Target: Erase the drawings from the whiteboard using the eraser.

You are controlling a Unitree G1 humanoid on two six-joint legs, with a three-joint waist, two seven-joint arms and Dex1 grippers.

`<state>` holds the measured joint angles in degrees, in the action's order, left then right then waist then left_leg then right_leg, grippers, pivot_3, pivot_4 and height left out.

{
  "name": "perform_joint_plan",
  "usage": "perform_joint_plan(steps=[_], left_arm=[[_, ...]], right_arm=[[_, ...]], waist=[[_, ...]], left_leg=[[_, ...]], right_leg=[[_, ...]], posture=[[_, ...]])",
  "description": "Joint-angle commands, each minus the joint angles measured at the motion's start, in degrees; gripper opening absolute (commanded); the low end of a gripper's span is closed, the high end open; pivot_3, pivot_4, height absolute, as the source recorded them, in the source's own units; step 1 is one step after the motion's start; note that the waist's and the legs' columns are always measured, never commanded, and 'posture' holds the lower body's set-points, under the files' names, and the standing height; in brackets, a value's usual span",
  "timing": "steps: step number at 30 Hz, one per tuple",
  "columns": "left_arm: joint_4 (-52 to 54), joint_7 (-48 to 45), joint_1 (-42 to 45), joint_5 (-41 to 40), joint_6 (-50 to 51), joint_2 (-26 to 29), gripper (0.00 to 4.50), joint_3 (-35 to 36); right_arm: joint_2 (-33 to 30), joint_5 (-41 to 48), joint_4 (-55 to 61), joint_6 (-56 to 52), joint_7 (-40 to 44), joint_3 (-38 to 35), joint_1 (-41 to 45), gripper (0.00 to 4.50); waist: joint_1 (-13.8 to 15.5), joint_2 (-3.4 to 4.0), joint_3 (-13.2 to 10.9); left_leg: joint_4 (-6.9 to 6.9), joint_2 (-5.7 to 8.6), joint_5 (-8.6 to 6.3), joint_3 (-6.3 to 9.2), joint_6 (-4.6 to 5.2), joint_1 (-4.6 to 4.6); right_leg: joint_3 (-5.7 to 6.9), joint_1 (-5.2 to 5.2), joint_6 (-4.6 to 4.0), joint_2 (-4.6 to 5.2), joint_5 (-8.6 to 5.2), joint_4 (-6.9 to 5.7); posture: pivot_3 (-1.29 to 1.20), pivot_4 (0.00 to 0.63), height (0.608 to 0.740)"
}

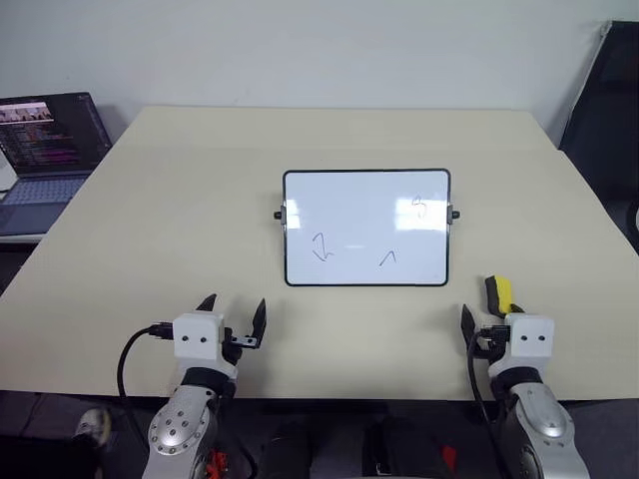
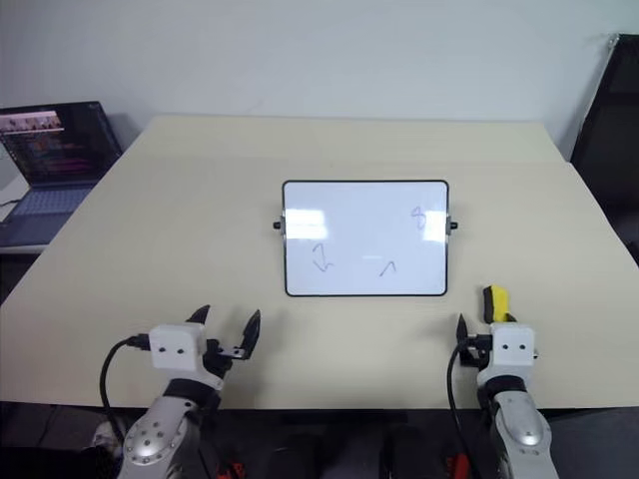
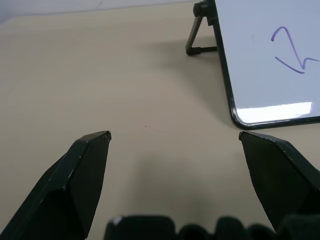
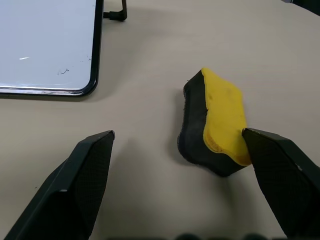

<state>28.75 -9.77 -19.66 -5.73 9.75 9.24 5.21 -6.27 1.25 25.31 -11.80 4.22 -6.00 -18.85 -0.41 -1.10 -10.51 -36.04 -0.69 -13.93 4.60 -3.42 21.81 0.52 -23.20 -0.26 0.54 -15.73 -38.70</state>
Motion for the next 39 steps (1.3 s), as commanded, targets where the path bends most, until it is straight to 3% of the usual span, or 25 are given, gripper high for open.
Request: perform_joint_plan(steps=[1,9,33,39], left_arm=[[3.2,-0.8,1.9,-1.3,1.2,1.2,4.5,0.8],[2.8,-1.5,3.5,-1.5,2.0,1.9,4.5,0.4],[-5.4,-4.1,9.7,-1.7,-2.6,3.2,4.5,1.9],[-7.1,-8.0,15.7,-3.3,-3.6,6.4,4.5,2.8]], right_arm=[[0.2,-0.4,4.8,-1.8,-0.6,0.8,-0.3,4.47],[0.5,-0.8,9.0,-5.6,-1.8,1.1,-0.3,4.47],[0.4,0.1,5.3,-5.8,-3.3,-2.8,3.2,4.47],[-1.2,0.9,5.5,-7.4,-2.4,-4.6,4.9,4.47]], waist=[[0.0,0.0,0.0],[0.0,-0.01,0.0],[0.0,-0.02,0.0],[0.0,-0.02,0.0]], left_leg=[[0.0,0.0,0.0,-0.01,0.0,-0.01],[0.01,0.02,0.0,-0.01,-0.01,-0.01],[-0.01,0.02,0.0,-0.01,0.0,-0.02],[0.0,0.02,0.01,0.0,0.0,-0.03]], right_leg=[[0.0,0.0,-0.01,0.0,0.0,0.0],[0.0,-0.02,0.17,0.02,0.1,0.02],[0.01,-0.04,0.22,0.0,0.13,-0.03],[0.04,-0.05,0.23,-0.03,0.14,-0.05]], posture=[[0.0,0.15,0.74],[0.0,0.15,0.74],[0.0,0.15,0.74],[0.0,0.15,0.74]])
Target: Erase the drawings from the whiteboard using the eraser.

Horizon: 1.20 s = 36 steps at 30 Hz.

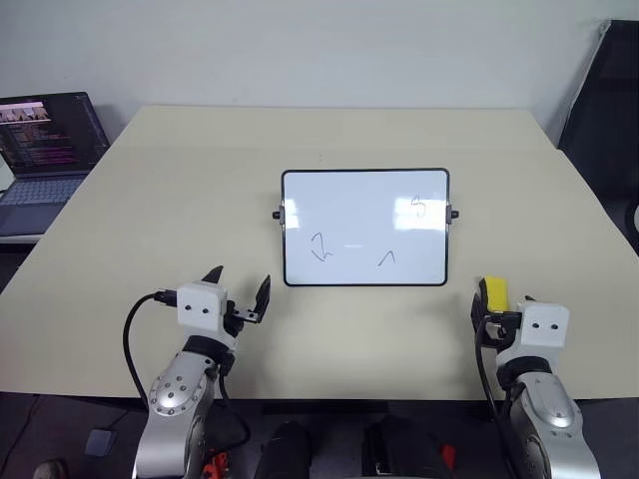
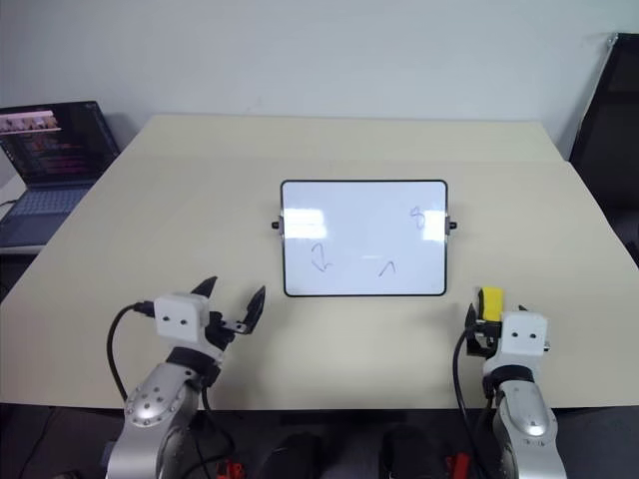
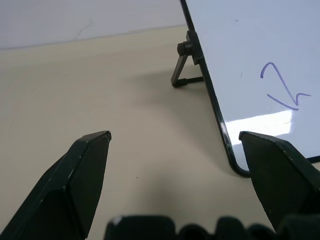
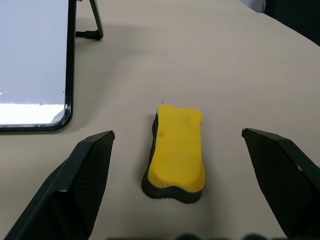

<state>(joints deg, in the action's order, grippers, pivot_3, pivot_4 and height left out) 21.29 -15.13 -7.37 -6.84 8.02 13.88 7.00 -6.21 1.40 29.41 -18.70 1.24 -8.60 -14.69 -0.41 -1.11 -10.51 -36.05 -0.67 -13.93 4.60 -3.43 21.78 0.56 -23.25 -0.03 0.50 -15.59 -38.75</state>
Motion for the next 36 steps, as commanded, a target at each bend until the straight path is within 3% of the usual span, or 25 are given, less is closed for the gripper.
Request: perform_joint_plan(steps=[1,11,23,36], left_arm=[[0.0,-4.6,5.4,-3.5,-1.7,2.6,4.5,0.5],[-3.9,-24.6,25.2,-16.4,5.5,7.1,4.5,-7.7],[-12.3,-47.6,29.7,-18.7,5.7,12.5,4.5,-17.0],[-22.5,-50.7,32.3,-12.7,-4.6,9.6,4.5,-18.2]], right_arm=[[-1.7,1.2,1.2,-1.2,0.9,-2.5,1.1,4.47],[-3.7,8.8,-0.3,-14.1,2.1,-9.0,8.7,4.47],[-4.1,13.2,-1.3,-28.6,-0.8,-12.7,17.4,4.47],[-2.7,15.0,0.0,-34.9,-3.0,-12.9,19.6,4.47]], waist=[[0.1,-0.01,0.0],[-0.2,-0.02,0.0],[-1.3,0.0,0.0],[-1.3,0.0,0.0]], left_leg=[[-0.01,0.01,0.0,0.0,0.0,0.0],[-0.01,0.09,0.01,-0.08,0.0,0.02],[-0.01,0.03,0.02,-0.08,0.03,0.0],[-0.01,0.02,0.02,-0.06,0.03,0.0]], right_leg=[[0.0,0.01,0.0,-0.01,0.0,-0.01],[-0.1,0.04,0.07,-0.2,0.04,-0.02],[-0.12,0.03,0.04,-0.32,0.03,-0.17],[-0.13,0.0,0.04,-0.32,0.03,-0.13]], posture=[[0.0,0.15,0.74],[0.0,0.15,0.74],[0.0,0.15,0.74],[0.0,0.15,0.74]])
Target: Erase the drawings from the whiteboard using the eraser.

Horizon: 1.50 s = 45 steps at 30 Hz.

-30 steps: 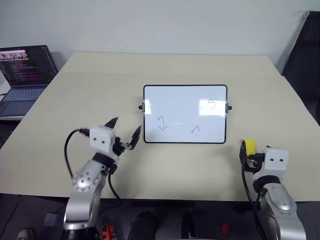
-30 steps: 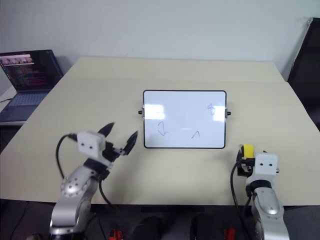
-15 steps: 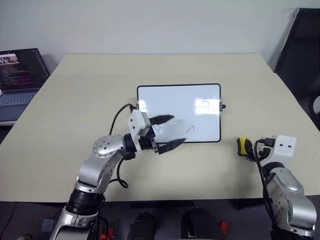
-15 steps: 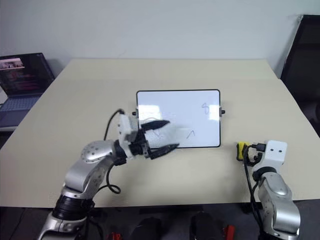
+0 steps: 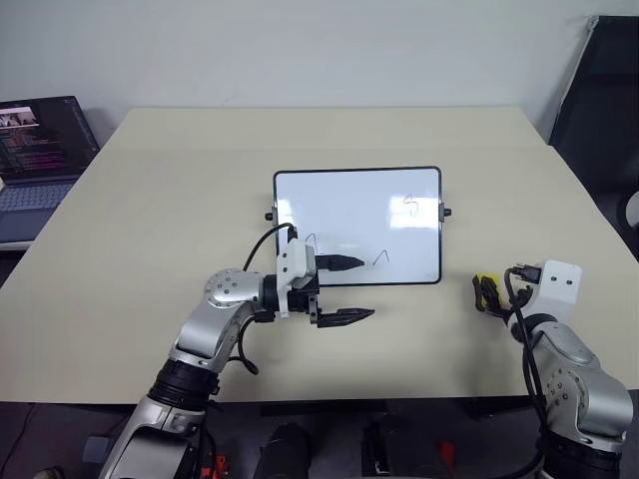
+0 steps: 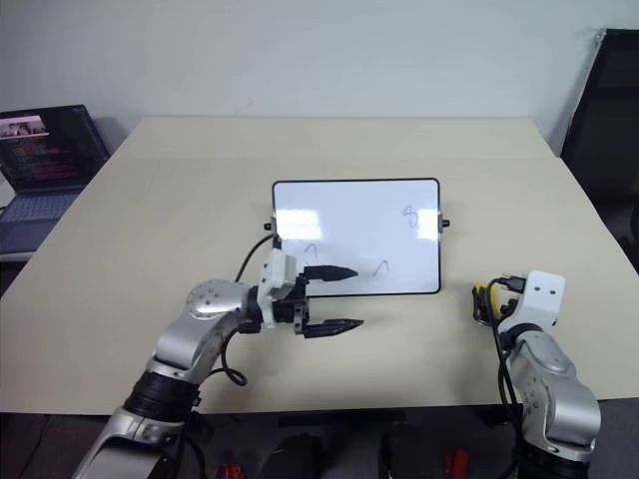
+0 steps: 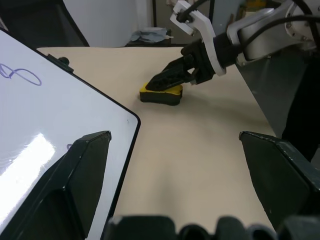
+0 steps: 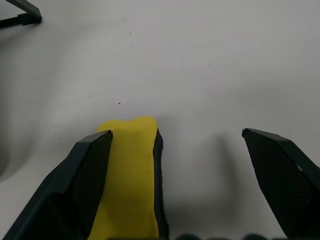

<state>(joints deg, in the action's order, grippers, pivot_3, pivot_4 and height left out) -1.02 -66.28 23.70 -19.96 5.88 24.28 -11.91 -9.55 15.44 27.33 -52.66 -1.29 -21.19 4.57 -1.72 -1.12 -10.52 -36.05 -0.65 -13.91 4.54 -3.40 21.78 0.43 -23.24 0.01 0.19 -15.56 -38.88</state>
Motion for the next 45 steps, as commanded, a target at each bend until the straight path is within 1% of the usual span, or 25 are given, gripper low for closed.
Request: perform_joint_plan(steps=[1,8,17,24,38,45], left_arm=[[-0.3,0.4,1.3,0.5,-2.5,-0.8,4.5,0.6],[-0.1,0.3,0.7,0.6,-2.4,-0.7,4.5,0.8],[0.1,0.7,0.6,0.4,-2.0,-0.8,4.5,1.0],[0.2,0.8,0.2,0.7,-1.3,-0.2,4.5,0.9],[-0.2,2.2,0.4,1.7,-1.6,0.4,4.5,1.2],[-1.2,3.5,0.8,2.9,-3.4,0.7,4.5,2.0]], right_arm=[[0.7,1.0,2.4,-1.2,-0.6,-0.2,0.5,4.47],[0.6,1.2,5.2,-3.8,-1.4,-0.3,1.5,4.47],[-0.3,1.3,5.8,-5.4,-1.9,-0.5,3.1,4.47],[1.7,1.2,8.3,-7.7,-2.9,1.6,2.1,4.47],[1.8,0.3,5.5,-6.6,-2.7,3.3,2.1,4.47],[2.1,0.2,4.1,-6.0,-3.0,3.6,2.6,4.47]], waist=[[0.0,0.0,0.0],[0.0,0.0,0.0],[0.0,0.0,0.0],[0.0,0.01,0.0],[0.0,0.01,0.0],[0.0,0.01,0.0]], left_leg=[[0.0,0.0,0.0,0.0,0.0,0.0],[0.0,-0.01,0.0,0.01,0.0,0.0],[0.0,0.0,0.0,0.01,0.0,0.0],[0.0,-0.02,0.0,0.03,0.0,0.0],[0.0,-0.01,0.0,0.03,0.0,0.0],[0.01,-0.02,0.0,0.03,0.0,0.0]], right_leg=[[0.0,0.0,0.0,0.0,0.0,0.0],[0.0,0.0,0.0,0.0,0.0,-0.01],[0.0,-0.02,0.0,0.0,0.0,0.01],[0.03,-0.02,0.0,-0.02,0.0,0.0],[0.03,-0.04,0.0,-0.01,0.0,0.01],[0.03,-0.04,0.0,-0.01,0.0,0.02]], posture=[[0.0,0.15,0.74],[0.0,0.15,0.74],[0.0,0.15,0.74],[0.0,0.15,0.74],[0.0,0.15,0.74],[0.0,0.15,0.74]])
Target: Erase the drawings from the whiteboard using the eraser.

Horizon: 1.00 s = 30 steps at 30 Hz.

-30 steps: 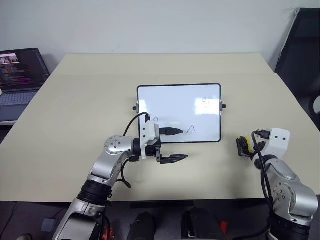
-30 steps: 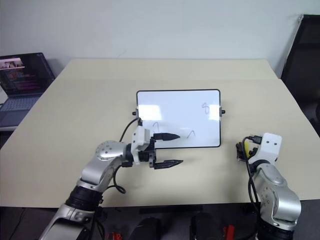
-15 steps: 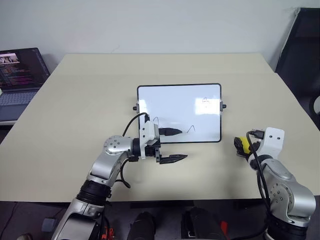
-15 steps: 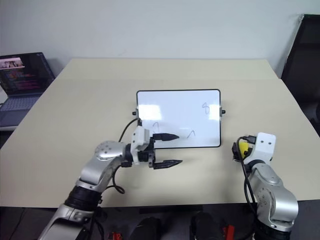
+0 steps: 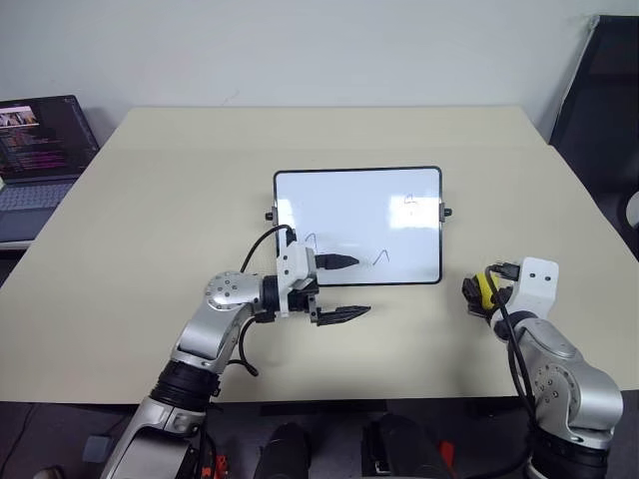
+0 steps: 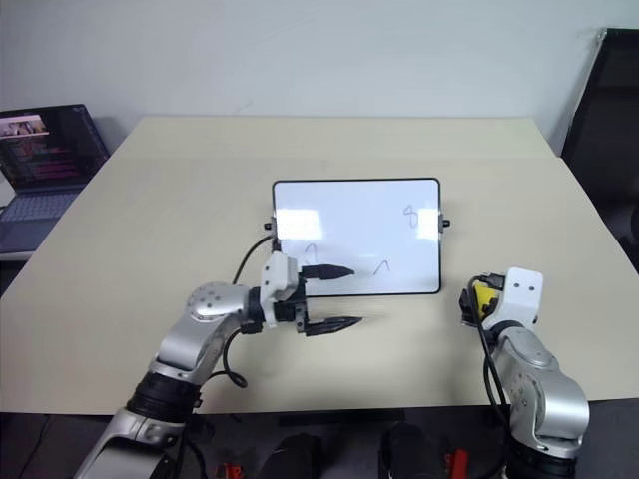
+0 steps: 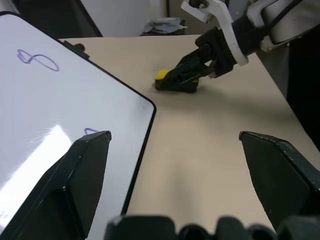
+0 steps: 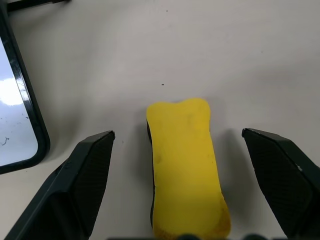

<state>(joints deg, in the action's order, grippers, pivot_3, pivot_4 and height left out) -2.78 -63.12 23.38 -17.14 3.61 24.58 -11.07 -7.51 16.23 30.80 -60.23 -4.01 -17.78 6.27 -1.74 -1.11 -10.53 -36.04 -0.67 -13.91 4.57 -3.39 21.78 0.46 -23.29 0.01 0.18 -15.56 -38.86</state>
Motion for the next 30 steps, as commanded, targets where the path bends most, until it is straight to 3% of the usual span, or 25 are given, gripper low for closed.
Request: perform_joint_plan(steps=[1,10,13,21,30], left_arm=[[0.6,0.2,1.2,0.1,-1.2,0.4,4.5,1.1],[1.5,0.1,0.9,0.3,-0.7,0.8,4.5,1.1],[1.4,-0.1,1.1,0.4,-0.7,1.1,4.5,1.0],[1.6,0.2,1.2,0.4,-0.9,0.8,4.5,0.7],[2.4,0.8,0.6,0.6,-0.7,0.2,4.5,0.4]], right_arm=[[0.0,-0.6,0.5,1.6,-0.2,0.3,0.9,4.47],[-0.1,-1.3,0.6,2.4,0.4,0.7,-0.1,4.47],[-0.2,-1.6,0.4,2.9,0.4,0.7,0.0,3.93],[-0.8,-1.9,0.7,3.4,0.5,0.4,-0.2,1.09],[-1.8,-2.0,0.5,3.3,0.7,0.4,0.7,1.02]], waist=[[0.0,0.0,0.0],[0.0,0.0,0.0],[0.0,0.0,0.0],[0.0,0.0,0.0],[0.0,0.0,0.0]], left_leg=[[0.0,0.0,0.0,0.0,0.0,0.0],[0.0,0.01,0.0,-0.01,0.0,0.01],[0.0,0.0,0.0,0.0,0.0,0.0],[0.0,0.01,0.0,0.0,0.0,0.01],[0.0,0.01,0.0,0.0,0.0,0.01]], right_leg=[[0.0,0.0,0.0,0.0,0.0,0.0],[-0.01,-0.01,0.0,0.0,0.0,0.01],[0.0,-0.01,0.0,0.0,0.0,0.01],[0.0,-0.01,0.0,0.0,0.0,0.02],[0.01,-0.01,0.0,0.0,0.0,0.02]], posture=[[0.0,0.15,0.74],[0.0,0.15,0.74],[0.0,0.15,0.74],[0.0,0.15,0.74],[0.0,0.15,0.74]])
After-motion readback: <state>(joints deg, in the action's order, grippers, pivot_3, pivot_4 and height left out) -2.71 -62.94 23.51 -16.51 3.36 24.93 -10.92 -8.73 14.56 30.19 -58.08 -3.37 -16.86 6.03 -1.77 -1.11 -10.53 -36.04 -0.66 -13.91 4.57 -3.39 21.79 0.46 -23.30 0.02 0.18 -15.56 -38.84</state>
